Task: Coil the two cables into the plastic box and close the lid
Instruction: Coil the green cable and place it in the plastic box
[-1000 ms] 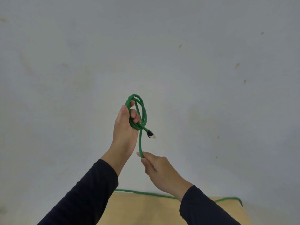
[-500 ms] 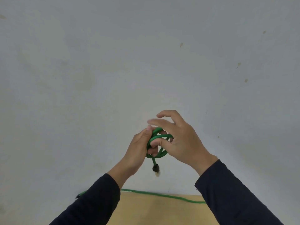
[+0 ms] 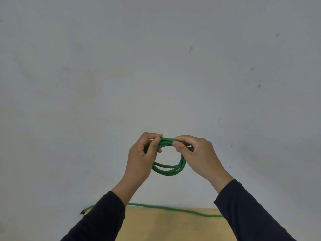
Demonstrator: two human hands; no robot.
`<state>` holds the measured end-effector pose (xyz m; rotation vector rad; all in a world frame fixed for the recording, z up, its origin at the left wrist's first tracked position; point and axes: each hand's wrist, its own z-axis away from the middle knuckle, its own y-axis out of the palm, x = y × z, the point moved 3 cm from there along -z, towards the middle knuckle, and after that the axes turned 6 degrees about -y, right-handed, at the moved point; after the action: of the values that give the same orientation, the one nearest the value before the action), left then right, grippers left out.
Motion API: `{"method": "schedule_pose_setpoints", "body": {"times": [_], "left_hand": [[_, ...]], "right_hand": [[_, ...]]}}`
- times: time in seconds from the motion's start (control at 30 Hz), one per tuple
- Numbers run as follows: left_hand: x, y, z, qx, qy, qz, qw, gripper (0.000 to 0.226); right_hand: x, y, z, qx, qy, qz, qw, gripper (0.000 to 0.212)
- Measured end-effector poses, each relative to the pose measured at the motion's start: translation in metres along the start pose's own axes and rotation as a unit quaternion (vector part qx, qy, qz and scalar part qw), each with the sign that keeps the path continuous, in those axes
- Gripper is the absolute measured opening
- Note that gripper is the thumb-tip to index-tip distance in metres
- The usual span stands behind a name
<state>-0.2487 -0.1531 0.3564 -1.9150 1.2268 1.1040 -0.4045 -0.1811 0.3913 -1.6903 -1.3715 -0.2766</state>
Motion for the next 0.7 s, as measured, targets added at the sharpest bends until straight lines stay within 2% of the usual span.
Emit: {"method": "schedule_pose_setpoints", "body": {"times": [0.13, 0.33, 0.4, 0.47, 0.57, 0.7], "left_hand": [[-0.006, 0.0, 0.0, -0.006, 0.015, 0.003, 1.0, 0.019], [-0.008, -0.003, 0.01, -0.055, 0.048, -0.072, 0.995, 0.024], [-0.005, -0.004, 0.009, -0.06, 0.033, -0.064, 0.996, 0.024], [-0.001, -0.009, 0.006, -0.057, 0.017, -0.052, 0.997, 0.022], [0.004, -0.019, 0.001, -0.038, 0.017, -0.044, 0.998, 0.023], [0.009, -0.021, -0.001, 0.002, 0.02, -0.018, 1.0, 0.026]], "right_hand": [[0.003, 0.002, 0.003, -0.033, -0.017, -0.01, 0.999, 0.014], [-0.003, 0.009, 0.015, -0.127, 0.042, -0.092, 0.987, 0.017], [-0.005, 0.013, 0.016, -0.11, 0.071, -0.117, 0.984, 0.018], [-0.006, 0.013, 0.015, -0.057, 0.085, -0.117, 0.988, 0.018], [-0.003, 0.003, 0.01, 0.023, 0.052, -0.063, 0.996, 0.023], [-0.006, -0.009, 0.0, 0.046, 0.027, 0.018, 0.998, 0.022]]}}
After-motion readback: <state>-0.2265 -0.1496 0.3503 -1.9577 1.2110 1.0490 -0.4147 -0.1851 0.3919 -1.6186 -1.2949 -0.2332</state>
